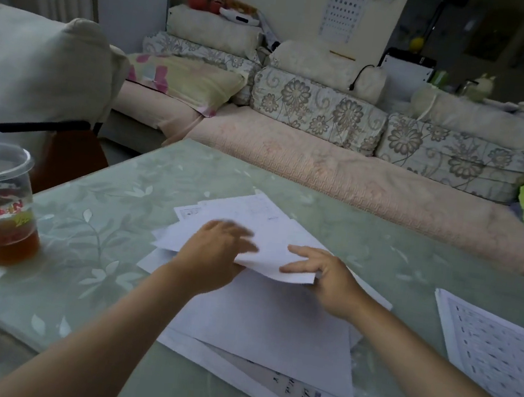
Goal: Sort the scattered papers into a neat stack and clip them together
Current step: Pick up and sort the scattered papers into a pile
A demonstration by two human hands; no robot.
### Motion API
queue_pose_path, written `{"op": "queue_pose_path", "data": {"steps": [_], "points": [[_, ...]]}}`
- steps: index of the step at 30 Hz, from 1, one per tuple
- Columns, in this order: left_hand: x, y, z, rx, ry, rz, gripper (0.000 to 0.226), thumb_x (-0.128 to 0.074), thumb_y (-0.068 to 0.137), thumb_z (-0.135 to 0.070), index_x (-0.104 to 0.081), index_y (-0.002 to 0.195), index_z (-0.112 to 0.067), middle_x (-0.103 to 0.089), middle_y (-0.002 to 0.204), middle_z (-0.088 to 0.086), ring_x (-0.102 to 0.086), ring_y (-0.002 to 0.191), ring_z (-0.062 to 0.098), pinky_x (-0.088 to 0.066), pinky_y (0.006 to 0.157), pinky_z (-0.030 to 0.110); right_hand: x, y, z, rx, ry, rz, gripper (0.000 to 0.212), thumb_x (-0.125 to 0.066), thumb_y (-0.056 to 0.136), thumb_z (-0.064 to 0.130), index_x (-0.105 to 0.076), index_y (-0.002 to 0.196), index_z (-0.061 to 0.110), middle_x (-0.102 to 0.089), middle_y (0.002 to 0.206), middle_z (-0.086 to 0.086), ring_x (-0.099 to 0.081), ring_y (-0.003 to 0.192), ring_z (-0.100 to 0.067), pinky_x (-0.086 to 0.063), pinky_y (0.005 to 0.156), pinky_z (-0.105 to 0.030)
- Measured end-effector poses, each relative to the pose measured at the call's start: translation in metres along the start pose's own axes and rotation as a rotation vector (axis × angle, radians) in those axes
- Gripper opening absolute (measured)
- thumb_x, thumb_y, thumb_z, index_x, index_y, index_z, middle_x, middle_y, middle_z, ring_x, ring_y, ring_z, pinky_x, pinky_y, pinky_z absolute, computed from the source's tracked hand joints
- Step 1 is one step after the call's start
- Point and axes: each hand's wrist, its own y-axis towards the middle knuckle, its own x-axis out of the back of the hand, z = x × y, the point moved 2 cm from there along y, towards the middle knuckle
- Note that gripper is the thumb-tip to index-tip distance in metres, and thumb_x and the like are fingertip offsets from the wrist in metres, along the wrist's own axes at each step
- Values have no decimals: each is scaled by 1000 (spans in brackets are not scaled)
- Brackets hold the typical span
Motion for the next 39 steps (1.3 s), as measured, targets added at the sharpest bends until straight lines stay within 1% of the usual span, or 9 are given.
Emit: {"op": "queue_pose_path", "data": {"steps": [4,9,12,14,18,24,30,35,39], "points": [[-2,-17,-24,17,-118,284,27,-54,95,-38,-67,118,-39,-65,121,-19,-57,114,6,-45,94,24,21,-24,-16,-191,-79,312,76,-39,85,-16,-69,94,53,-56,139,12,-46,132,-4,-34,112,-22],[0,-29,-54,69,-226,531,50,-60,73,-73,-64,116,-48,-59,118,-26,-53,110,-1,-44,97,27,41,-11,-5,-277,-259,272,56,-44,89,-6,-74,111,36,-65,124,4,-59,117,-11,-45,94,-21],[-1,-21,-46,127,-292,426,39,-61,79,-65,-65,112,-45,-62,114,-24,-56,107,0,-47,95,29,32,10,11,-288,-276,245,29,-63,90,22,-69,116,33,-62,126,6,-58,109,-10,-45,93,-23],[-3,-15,-31,124,-152,319,44,-65,82,-54,-57,125,-44,-54,132,-16,-46,125,10,-41,102,33,22,24,18,-297,-289,242,41,-74,83,37,-65,123,32,-57,131,5,-55,114,-11,-44,95,-26],[-12,-20,-4,198,-2,581,100,-66,70,-72,-24,152,-34,-10,163,-5,-6,149,19,-15,119,44,-1,51,29,-260,-297,236,85,-81,72,51,-45,145,29,-43,144,1,-44,132,-17,-38,106,-30],[-13,-27,3,78,-204,570,90,-78,65,-61,-37,143,-41,-26,155,-12,-18,145,12,-18,116,31,-22,83,31,-427,-431,423,124,-84,48,68,-26,151,33,-31,149,0,-34,139,-24,-40,108,-45],[-26,-25,15,164,-174,493,116,-74,57,-74,-20,151,-32,-14,159,-11,-4,148,13,-9,120,36,-19,96,34,-459,-403,466,71,-86,56,57,-62,113,22,-63,113,4,-62,101,-19,-52,84,-33],[-26,-20,21,258,-119,275,110,-72,71,-62,-8,154,-28,6,163,-4,5,150,20,-8,119,41,-10,86,23,-431,-237,337,32,-88,62,34,-74,83,14,-73,90,-3,-72,86,-23,-59,72,-35],[-11,-18,32,514,-182,93,105,-75,77,-46,-7,154,-22,-12,161,5,-17,146,28,-25,115,43,8,62,15,-452,14,184,13,-84,72,17,-75,81,16,-76,89,-2,-73,78,-17,-61,72,-32]]}}
